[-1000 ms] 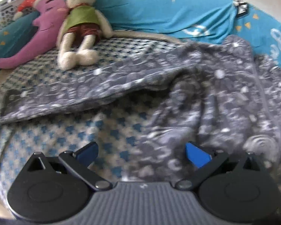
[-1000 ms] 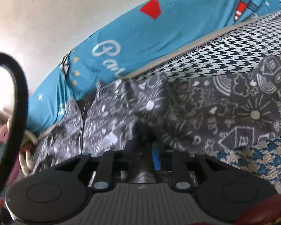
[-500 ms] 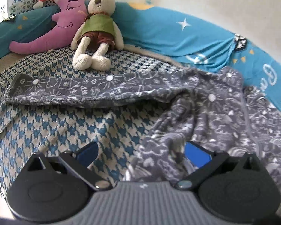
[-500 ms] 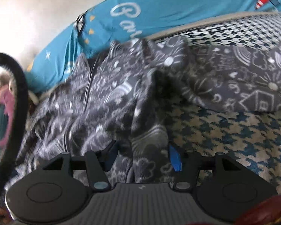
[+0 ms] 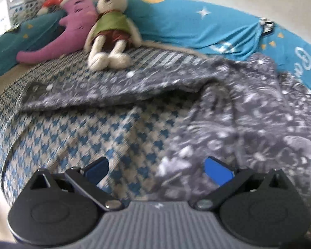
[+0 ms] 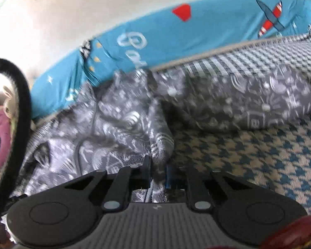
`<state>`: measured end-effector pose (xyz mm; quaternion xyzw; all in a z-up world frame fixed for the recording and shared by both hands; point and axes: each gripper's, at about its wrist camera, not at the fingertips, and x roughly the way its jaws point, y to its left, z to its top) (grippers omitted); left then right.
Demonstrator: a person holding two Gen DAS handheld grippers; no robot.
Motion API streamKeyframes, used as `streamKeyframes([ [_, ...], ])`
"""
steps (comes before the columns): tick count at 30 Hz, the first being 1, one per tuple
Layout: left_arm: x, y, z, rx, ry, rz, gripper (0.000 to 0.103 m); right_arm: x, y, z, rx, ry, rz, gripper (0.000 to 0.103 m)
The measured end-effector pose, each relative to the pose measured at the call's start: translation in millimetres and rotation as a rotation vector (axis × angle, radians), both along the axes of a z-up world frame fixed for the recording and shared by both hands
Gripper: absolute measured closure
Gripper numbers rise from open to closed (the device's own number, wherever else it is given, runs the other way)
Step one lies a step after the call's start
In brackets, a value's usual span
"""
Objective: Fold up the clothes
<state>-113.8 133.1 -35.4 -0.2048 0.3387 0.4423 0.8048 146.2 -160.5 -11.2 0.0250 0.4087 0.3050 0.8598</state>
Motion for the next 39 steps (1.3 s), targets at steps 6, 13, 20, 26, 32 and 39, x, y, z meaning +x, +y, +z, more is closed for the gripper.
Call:
streamKeyframes([
  [6, -16.8, 9.0, -7.5, -0.019, 0.041, 0.072, 0.000, -0.7, -11.5, -1.0, 0.055, 0.029, -0.070, 0.077],
  [13, -33.4, 6.2, -7.5, 0.011, 0.058, 0.096, 0.000, -16.8, -34.5, 11.1, 0.165, 0.024, -0.085, 0.071],
  [20, -50.1, 0.9, -1.3, -0.005, 0.007, 0.120, 0.000, -44.8, -34.0, 10.9, 0.250, 0.055, 0.009, 0.061],
  [26, -60.9, -25.4, 9.0, -0.058, -0.073, 0.012, 0.000, -76.6, -9.8, 6.7, 0.241, 0.065, 0.171, 0.061],
  [32, -76.0, -56.1, 13.4, -0.036, -0.071, -0.079, 0.000, -100.0, 11.5, -0.1, 0.208, 0.072, 0.298, 0.061],
  [39, -94.7, -75.2, 11.3, -0.003, -0.024, -0.123, 0.000, -109.7, 20.5, -3.7, 0.213, 0.099, 0.347, 0.061],
])
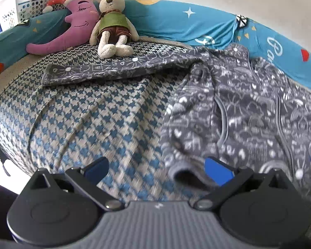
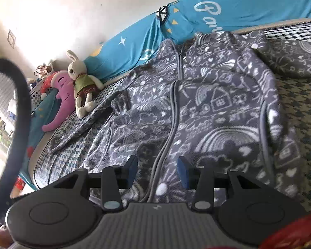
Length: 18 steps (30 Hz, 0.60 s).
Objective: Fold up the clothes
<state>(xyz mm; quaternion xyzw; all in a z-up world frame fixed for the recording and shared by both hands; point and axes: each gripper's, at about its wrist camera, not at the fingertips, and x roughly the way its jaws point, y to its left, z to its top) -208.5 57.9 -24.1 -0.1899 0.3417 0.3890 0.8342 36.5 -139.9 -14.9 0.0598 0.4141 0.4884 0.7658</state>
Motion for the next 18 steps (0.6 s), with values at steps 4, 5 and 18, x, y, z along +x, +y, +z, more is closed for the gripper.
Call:
streamKeyframes([
  [4, -5.9, -7.9, -5.2, 0.031, 0.051, -0.008, 0.000, -4.9, 6.8, 0.8, 0.000, 0.003, 0.018, 0.060],
  [5, -6.8, -9.8, -6.5, 0.037, 0.061, -0.007, 0.000, -5.7, 8.5, 0.7, 0.000, 0.005, 0.020, 0.060],
  [18, -4.7, -7.4, -14.3, 0.068, 0.084, 0.018, 0.000, -22.0, 28.0, -4.9, -0.025, 0.009, 0.085, 0.060],
])
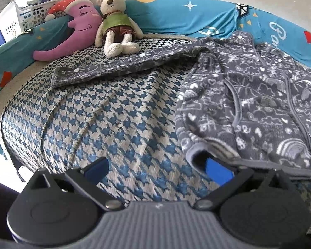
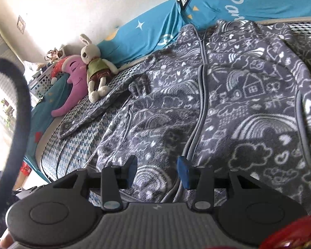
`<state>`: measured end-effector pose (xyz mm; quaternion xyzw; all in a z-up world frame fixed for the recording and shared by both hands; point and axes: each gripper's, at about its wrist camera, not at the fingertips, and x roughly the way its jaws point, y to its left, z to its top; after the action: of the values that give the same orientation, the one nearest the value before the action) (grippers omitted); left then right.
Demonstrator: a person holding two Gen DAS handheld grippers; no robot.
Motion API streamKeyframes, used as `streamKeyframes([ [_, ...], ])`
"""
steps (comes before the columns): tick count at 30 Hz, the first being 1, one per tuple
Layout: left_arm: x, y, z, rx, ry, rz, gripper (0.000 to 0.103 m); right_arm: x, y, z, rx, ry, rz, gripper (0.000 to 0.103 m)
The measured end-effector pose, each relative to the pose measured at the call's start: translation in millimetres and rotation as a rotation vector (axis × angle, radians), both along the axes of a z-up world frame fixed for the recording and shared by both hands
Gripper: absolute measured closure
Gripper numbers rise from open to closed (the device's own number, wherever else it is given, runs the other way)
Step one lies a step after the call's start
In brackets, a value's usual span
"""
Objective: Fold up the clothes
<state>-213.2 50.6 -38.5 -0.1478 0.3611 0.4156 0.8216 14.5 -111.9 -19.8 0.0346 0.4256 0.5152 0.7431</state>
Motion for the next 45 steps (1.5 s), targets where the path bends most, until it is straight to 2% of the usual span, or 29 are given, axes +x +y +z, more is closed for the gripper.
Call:
streamKeyframes([
  [6, 14.5, 9.2, -10.6, 0.017, 0.020, 0.038, 0.000, -6.0, 6.4, -4.1, -0.015, -0.003, 0.021, 0.060],
  [13, 14.9, 12.3, -6.0, 0.070, -0.022, 0.091, 0.000, -24.5, 18.3, -0.6, -0.002, -0.067, 0.111, 0.060],
  [15, 8.9, 15.7, -2.7, 0.061, -0.046, 0.122, 0.000, -30.1, 21.7, 0.2, 0.014, -0.065, 0.143, 0.060],
  [18, -0.1, 20.7, -0.3, 0.035, -0.081, 0.157, 0.000, -44.8, 31.1, 1.8, 0.013, -0.112, 0.205, 0.060],
  [25, -7.1, 20.3, 1.9, 0.010, -0.117, 0.170, 0.000, -75.1, 53.2, -0.2, 0.006, -0.197, 0.329, 0.060],
  [35, -9.8, 20.4, 3.4, -0.018, -0.138, 0.183, 0.000, -88.7, 80.0, -4.7, -0.026, -0.358, 0.337, 0.060],
  [41, -13.5, 24.7, 3.1, -0.044, -0.145, 0.199, 0.000, -88.0, 94.5, -9.3, 0.024, -0.349, 0.329, 0.060],
  [44, -19.5, 30.5, 0.8, -0.088, -0.167, 0.212, 0.000, -91.6, 95.9, -9.3, 0.050, -0.350, 0.348, 0.075],
  [45, -21.1, 31.1, 0.5, -0.094, -0.170, 0.213, 0.000, -93.9, 95.9, -8.7, 0.057, -0.357, 0.356, 0.084],
])
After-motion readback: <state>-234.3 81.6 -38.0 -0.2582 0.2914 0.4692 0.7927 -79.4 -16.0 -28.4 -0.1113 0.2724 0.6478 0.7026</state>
